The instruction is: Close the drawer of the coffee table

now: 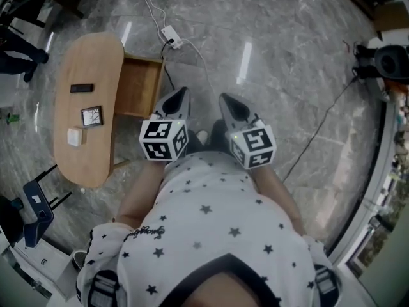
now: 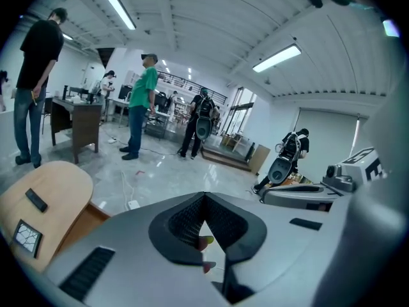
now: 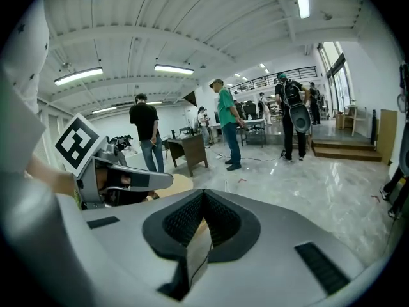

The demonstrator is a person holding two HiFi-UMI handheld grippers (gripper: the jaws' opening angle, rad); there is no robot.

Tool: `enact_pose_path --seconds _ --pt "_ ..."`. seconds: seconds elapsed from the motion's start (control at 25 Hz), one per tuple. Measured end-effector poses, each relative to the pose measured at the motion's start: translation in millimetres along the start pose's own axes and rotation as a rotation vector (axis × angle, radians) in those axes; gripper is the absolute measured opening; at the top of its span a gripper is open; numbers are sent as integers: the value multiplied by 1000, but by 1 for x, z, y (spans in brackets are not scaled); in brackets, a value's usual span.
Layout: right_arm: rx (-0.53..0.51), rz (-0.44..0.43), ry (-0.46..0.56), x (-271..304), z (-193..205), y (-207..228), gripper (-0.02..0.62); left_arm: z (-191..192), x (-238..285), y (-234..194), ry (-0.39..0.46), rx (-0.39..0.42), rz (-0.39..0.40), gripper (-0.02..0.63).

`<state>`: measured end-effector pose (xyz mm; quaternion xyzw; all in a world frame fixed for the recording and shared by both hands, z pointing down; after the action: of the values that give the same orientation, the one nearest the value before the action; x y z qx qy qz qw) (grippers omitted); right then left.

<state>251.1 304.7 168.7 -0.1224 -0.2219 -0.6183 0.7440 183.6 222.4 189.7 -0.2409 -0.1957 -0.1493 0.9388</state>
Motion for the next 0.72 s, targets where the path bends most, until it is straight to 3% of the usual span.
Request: enact_pose_path --seconds 0.36,0.72 --pt "-47 -137 -31 43 -16 -12 6 -9 -12 -40 49 -59 -137 6" --pt "-153 -352 -53 110 -51 -37 6 -33 -29 -96 129 -146 -347 6"
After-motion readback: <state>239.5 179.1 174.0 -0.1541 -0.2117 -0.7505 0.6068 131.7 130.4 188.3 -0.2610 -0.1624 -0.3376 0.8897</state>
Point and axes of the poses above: the fingertips, and each gripper's own axes: x forward along the fingers, y to its right, z out of its underside, the point moved 1 cm from there along -x, backward along the fingers, and after that the axes turned 6 degrees about z, right-handed, at the moved point
